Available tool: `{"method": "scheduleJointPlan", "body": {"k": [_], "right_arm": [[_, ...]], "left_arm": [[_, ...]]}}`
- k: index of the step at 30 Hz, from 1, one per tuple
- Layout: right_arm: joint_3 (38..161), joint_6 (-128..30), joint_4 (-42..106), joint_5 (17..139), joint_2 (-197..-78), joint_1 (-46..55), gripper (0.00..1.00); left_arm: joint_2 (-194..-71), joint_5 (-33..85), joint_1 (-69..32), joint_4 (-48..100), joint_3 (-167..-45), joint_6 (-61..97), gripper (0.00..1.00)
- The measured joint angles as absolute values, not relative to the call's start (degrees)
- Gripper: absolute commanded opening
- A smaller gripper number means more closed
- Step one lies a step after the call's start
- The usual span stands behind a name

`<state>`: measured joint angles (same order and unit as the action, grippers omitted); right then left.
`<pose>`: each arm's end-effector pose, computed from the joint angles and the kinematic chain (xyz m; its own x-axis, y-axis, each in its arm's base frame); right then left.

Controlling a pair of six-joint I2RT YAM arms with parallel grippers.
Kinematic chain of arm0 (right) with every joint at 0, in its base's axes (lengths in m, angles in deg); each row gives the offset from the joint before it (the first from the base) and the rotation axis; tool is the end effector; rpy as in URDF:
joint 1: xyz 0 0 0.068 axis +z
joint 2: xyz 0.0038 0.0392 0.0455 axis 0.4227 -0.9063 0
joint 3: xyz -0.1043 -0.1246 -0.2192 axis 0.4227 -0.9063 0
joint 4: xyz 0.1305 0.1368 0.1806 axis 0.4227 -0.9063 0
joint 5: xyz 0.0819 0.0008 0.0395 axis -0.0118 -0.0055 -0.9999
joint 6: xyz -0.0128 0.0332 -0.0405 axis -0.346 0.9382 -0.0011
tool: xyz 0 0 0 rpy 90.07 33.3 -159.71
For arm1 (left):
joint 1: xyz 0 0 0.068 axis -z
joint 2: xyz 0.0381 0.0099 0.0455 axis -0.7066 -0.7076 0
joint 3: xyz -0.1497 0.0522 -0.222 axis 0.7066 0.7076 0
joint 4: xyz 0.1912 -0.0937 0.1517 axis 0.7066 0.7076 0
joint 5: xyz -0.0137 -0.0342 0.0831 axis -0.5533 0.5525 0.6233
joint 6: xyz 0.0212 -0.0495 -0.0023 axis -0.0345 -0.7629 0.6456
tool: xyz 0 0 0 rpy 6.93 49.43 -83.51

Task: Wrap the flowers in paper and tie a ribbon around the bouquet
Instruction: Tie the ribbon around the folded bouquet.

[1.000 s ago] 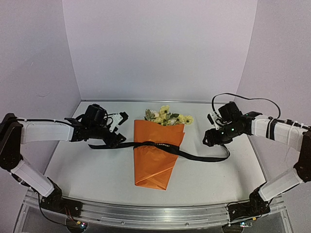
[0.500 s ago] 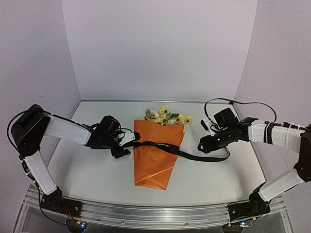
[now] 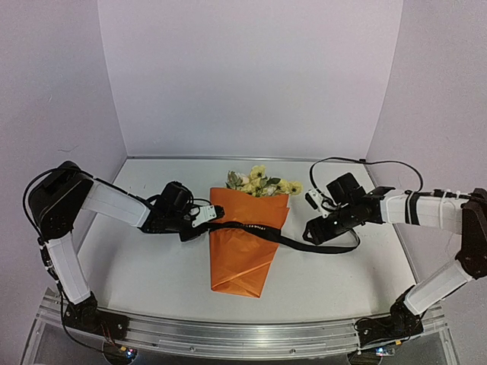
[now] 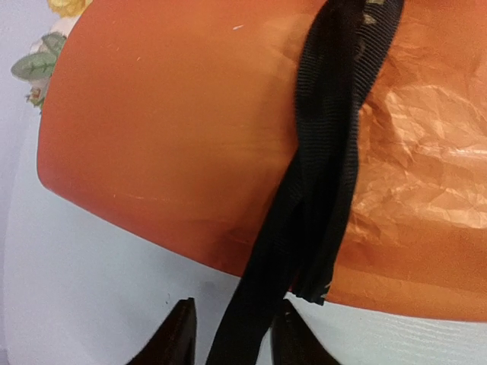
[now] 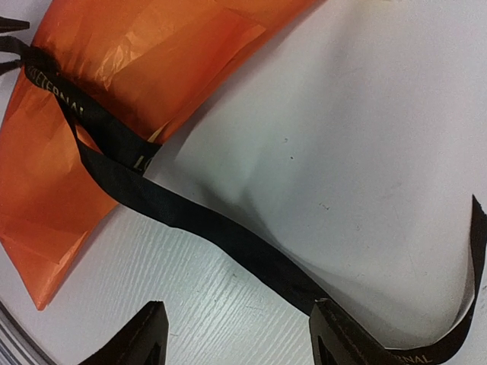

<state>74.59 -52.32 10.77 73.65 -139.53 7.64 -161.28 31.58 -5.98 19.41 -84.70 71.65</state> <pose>0.2408 0.1627 0.2036 -0.7274 -0.3922 -0.5631 -0.5807 0.7890 0.2006 0.2759 -0.2255 0.1320 0.0368 0.8342 -0.5503 0.8516 0.2619 0.4540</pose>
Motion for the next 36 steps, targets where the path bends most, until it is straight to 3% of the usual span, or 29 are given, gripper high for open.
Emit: {"method": "scheduleJointPlan", "body": {"k": [3, 8, 36], "right_arm": [[74.6, -53.9, 11.4, 73.0, -141.3, 7.9, 0.67], [74.6, -57.2, 12.9, 70.6, -144.3, 8.3, 0.68], [80.9, -67.1, 21.7, 71.2, -159.2, 14.0, 0.69]], "left_arm": [[-161.2, 32.2, -5.9, 18.9, -84.7, 71.1, 0.12], [-159.4, 33.1, -5.5, 19.1, -84.7, 69.5, 0.04], [-144.3, 35.0, -5.4, 19.3, -81.9, 60.8, 0.00]]}}
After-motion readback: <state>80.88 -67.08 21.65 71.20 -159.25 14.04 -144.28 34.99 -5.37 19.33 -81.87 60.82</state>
